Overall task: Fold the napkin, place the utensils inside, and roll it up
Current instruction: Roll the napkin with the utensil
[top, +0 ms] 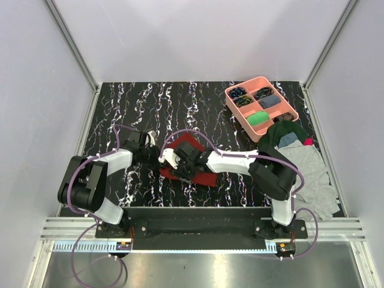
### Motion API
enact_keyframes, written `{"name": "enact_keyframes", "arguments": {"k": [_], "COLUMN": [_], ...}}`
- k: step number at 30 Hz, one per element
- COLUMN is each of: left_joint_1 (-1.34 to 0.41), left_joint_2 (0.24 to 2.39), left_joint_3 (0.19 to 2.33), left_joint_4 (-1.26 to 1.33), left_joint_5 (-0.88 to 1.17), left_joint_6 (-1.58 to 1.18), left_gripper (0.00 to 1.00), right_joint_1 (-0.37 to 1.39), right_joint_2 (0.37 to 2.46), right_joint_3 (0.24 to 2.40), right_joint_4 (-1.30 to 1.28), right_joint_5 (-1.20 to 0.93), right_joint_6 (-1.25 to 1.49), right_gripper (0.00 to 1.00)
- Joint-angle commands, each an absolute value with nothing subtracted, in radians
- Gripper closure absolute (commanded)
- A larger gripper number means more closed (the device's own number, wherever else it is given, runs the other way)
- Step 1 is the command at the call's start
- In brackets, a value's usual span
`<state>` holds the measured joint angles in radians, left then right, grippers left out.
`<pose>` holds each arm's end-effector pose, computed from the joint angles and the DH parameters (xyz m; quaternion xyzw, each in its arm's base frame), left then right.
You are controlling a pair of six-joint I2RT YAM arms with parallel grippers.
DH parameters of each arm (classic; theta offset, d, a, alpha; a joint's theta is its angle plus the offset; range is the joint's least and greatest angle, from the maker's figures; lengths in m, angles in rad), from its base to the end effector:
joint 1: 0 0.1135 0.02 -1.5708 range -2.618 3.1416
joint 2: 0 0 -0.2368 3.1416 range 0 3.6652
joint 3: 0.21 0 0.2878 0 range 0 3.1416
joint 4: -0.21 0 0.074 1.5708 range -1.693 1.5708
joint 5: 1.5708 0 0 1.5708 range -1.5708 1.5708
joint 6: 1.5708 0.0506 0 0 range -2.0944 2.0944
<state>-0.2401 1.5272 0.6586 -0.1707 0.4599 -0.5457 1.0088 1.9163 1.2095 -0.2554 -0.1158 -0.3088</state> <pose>0.2839 -0.0926 0.0711 -0.0838 0.9377 -0.3011 0.1520 0.2211 0.3621 0.0972 -0.5968 0.7425 0.1544 0.2621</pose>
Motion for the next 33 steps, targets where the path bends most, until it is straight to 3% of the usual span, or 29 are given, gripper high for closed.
{"name": "enact_keyframes", "arguments": {"k": [1,6,12,17,22,33], "left_joint_1": [-0.239,-0.18,-0.143,-0.143,-0.144,-0.143], "left_joint_2": [1.522,1.431,1.304,1.197,1.166,1.201], "left_joint_3": [0.661,0.67,0.614,0.534,0.466,0.408], "left_joint_4": [-0.209,-0.209,-0.242,-0.169,-0.077,-0.017], "left_joint_5": [0.443,0.439,0.371,0.383,0.448,0.399], "left_joint_6": [-0.514,-0.534,-0.537,-0.561,-0.587,-0.591], "left_gripper": [0.89,0.58,0.46,0.29,0.25,0.28], "right_joint_1": [0.989,0.948,0.901,0.879,0.85,0.816], "right_joint_2": [1.954,1.979,2.026,2.06,2.109,2.212], "right_joint_3": [1.258,1.25,1.261,1.285,1.325,1.393], "right_joint_4": [-0.344,-0.371,-0.399,-0.417,-0.454,-0.515], "right_joint_5": [-0.28,-0.409,-0.538,-0.624,-0.733,-0.88], "right_joint_6": [-0.288,-0.245,-0.215,-0.198,-0.189,-0.16], "right_gripper": [0.57,0.64,0.66,0.67,0.68,0.69]}}
